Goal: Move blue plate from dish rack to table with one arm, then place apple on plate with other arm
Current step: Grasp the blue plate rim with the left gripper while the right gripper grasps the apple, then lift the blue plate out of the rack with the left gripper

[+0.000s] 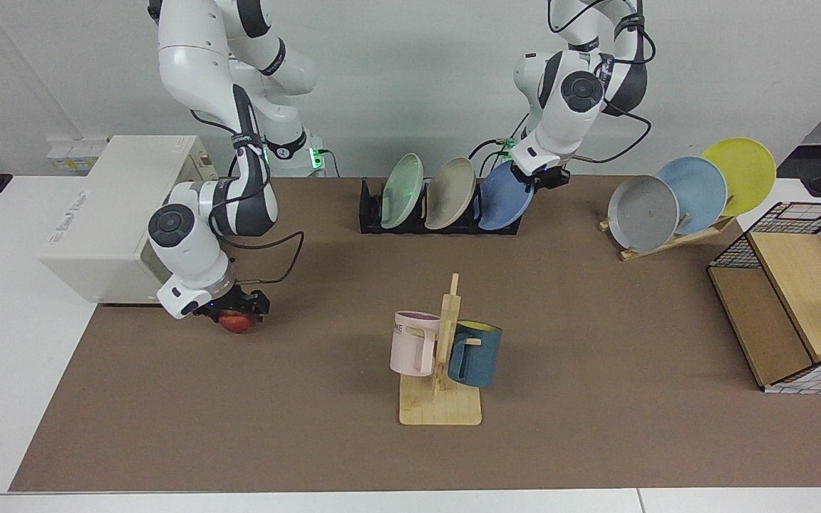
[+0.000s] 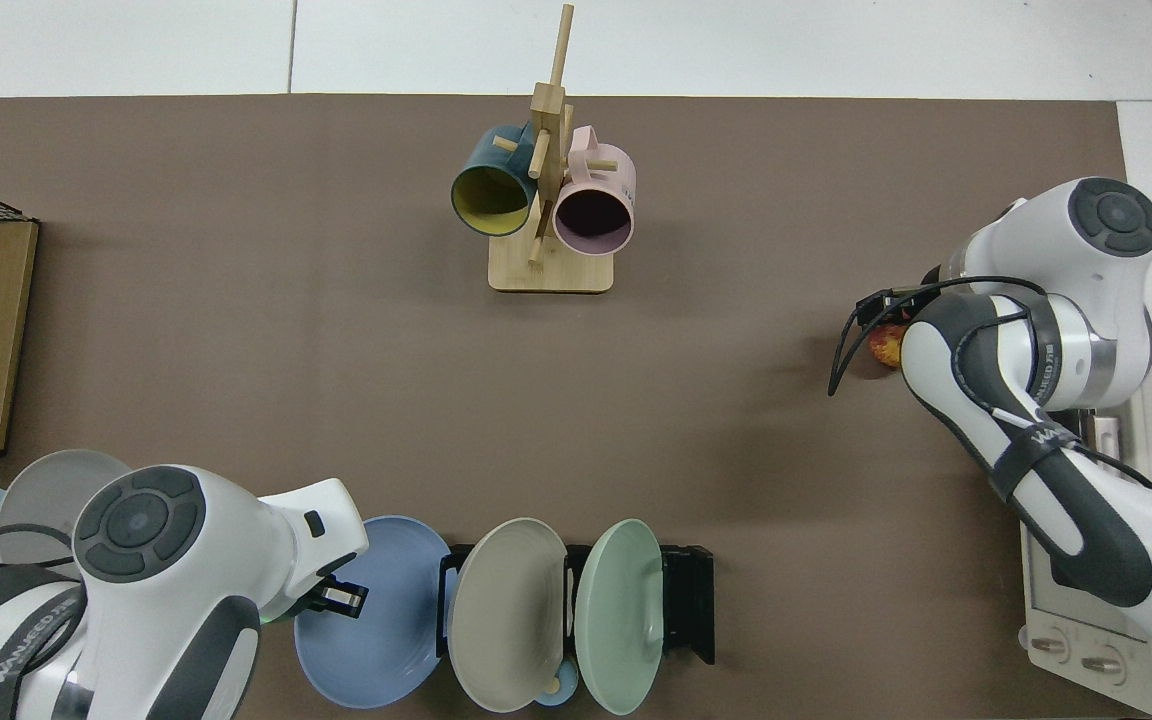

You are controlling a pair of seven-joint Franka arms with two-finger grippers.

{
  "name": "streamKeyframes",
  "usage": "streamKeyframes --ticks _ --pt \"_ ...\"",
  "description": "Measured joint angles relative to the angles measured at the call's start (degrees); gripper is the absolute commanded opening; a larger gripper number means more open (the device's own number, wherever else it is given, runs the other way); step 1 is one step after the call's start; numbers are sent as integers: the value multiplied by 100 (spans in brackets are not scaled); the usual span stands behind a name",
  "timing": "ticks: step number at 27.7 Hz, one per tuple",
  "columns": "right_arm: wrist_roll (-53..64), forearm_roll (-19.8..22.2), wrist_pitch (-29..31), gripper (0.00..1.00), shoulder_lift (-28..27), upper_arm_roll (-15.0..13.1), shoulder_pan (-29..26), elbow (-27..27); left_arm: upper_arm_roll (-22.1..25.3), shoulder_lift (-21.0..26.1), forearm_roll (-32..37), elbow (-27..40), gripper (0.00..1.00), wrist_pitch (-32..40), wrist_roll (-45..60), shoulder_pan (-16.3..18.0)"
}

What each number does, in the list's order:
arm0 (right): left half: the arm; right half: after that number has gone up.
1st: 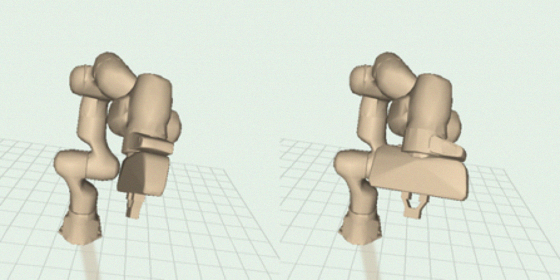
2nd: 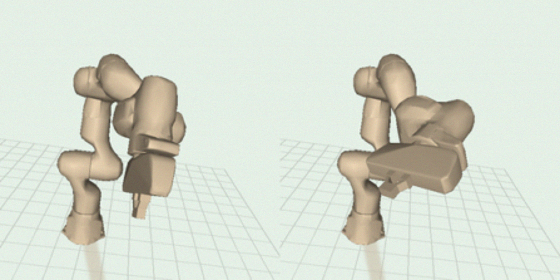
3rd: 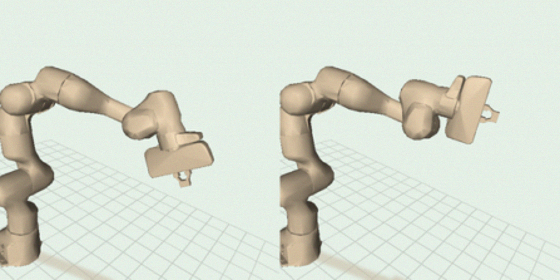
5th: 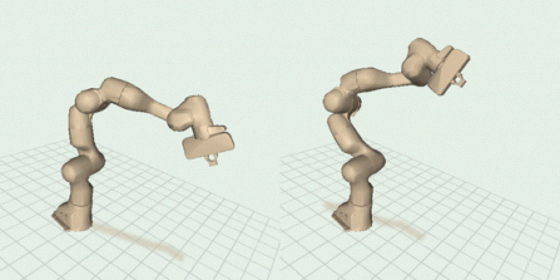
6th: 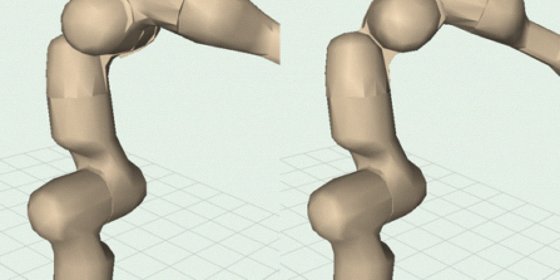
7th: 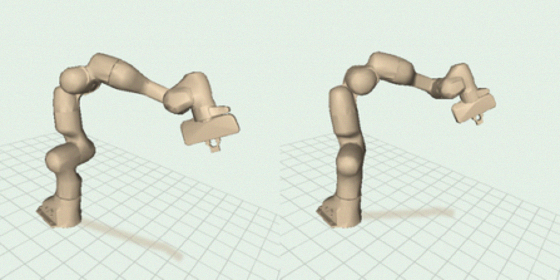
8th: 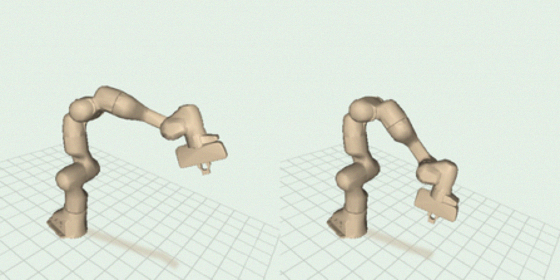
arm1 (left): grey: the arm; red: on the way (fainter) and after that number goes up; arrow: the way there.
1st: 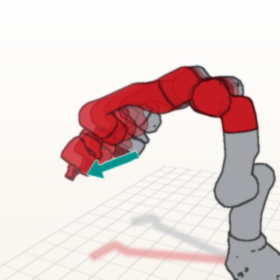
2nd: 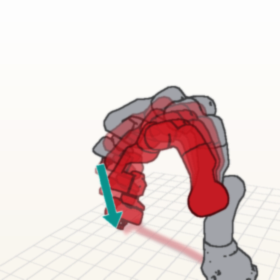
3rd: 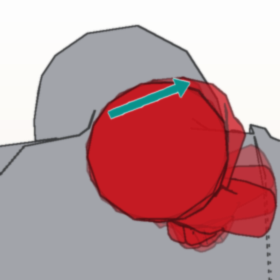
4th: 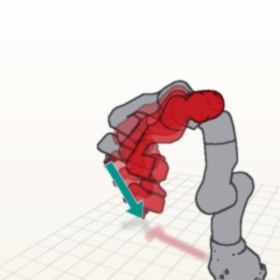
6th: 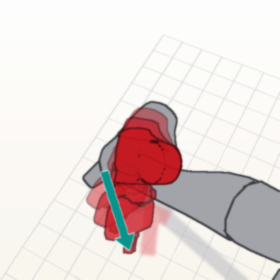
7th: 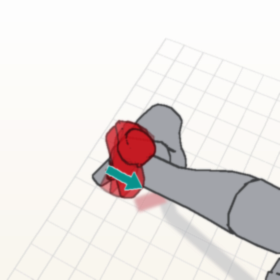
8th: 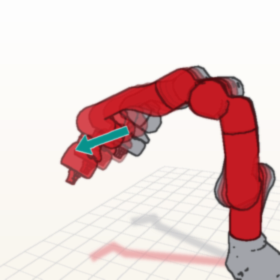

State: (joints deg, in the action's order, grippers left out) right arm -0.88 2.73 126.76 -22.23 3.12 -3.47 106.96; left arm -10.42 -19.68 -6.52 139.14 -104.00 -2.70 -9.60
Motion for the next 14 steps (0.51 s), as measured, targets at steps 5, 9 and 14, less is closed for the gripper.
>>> streamKeyframes --ticks 5,9,14 --pt "4 67 5 10 -24 -8 0 50 25 -38 -4 -25 0 36 -2 6" --pt "4 105 7 0 -22 -18 -2 89 76 -74 14 -146 0 38 -3 33" --pt "4 140 17 0 -21 -19 0 71 125 -77 173 -617 0 179 -8 234"
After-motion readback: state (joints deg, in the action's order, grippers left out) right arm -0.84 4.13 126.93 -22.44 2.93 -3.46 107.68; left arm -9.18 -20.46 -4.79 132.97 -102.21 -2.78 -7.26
